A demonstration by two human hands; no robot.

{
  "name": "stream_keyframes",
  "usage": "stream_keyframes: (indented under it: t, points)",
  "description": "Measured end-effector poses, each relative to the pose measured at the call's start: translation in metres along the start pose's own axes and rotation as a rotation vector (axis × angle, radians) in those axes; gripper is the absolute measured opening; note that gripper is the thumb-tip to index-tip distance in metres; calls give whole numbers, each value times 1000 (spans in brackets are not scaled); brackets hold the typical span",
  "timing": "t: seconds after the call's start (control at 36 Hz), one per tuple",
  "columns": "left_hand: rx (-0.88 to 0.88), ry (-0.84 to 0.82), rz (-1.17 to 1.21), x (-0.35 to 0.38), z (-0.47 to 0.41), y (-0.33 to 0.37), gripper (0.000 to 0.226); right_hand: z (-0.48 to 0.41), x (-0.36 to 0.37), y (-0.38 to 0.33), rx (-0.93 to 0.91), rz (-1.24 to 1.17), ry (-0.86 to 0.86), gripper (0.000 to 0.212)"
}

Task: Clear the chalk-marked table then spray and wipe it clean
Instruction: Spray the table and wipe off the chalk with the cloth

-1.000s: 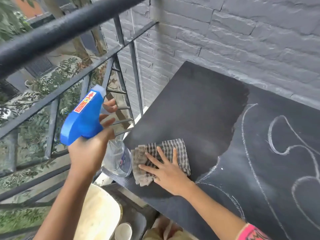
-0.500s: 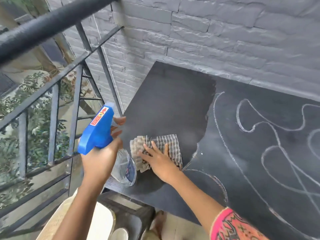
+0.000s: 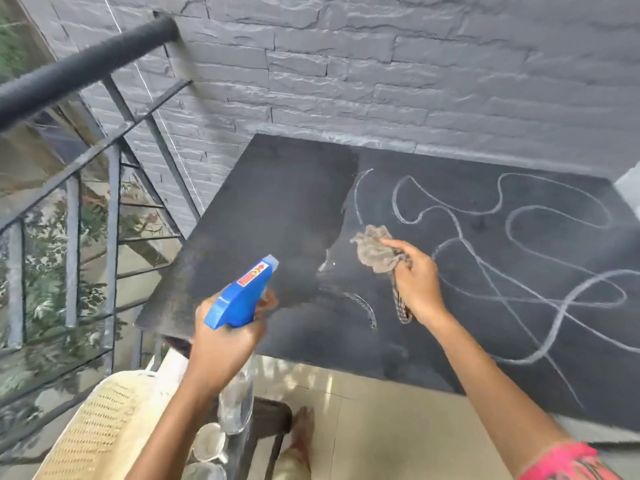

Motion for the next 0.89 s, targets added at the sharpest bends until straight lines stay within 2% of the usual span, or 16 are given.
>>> stream_keyframes:
  t: [0.11, 0.28, 0.42, 0.53, 0.61, 0.69, 0.75, 0.89]
  points:
    - [-80, -68, -49, 35, 25, -27, 24, 23, -46, 3, 15, -64, 86, 52]
    - [-281, -5, -86, 56, 55, -66, 17, 40, -74, 6, 20, -115, 101, 55]
    - [-357, 56, -142, 58, 69, -77, 28, 46, -84, 5, 26, -156, 119, 56]
    - [-356, 67, -210, 56, 67, -65, 24, 47, -89, 3, 35, -191, 107, 56]
    - [-294, 59, -195, 55, 56, -48, 31, 44, -94, 0, 32, -200, 122, 59]
    - [-247, 46, -187, 57, 39, -32, 26, 39, -102, -6, 22, -208, 142, 58]
    - [-241, 57, -199, 58, 25, -24, 19, 37, -104, -10, 10, -225, 143, 57]
    - [-262, 76, -187, 66, -13, -14, 20, 26, -107, -17, -3, -237, 134, 55]
Point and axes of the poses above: each hand's wrist, its own z-axis away from the middle knuckle, its own x-axis out of the palm, y = z × x, the point moved 8 cm from there along -z, towards the middle knuckle, and after that the axes turned 10 degrees about -y, right-handed, at the moved point
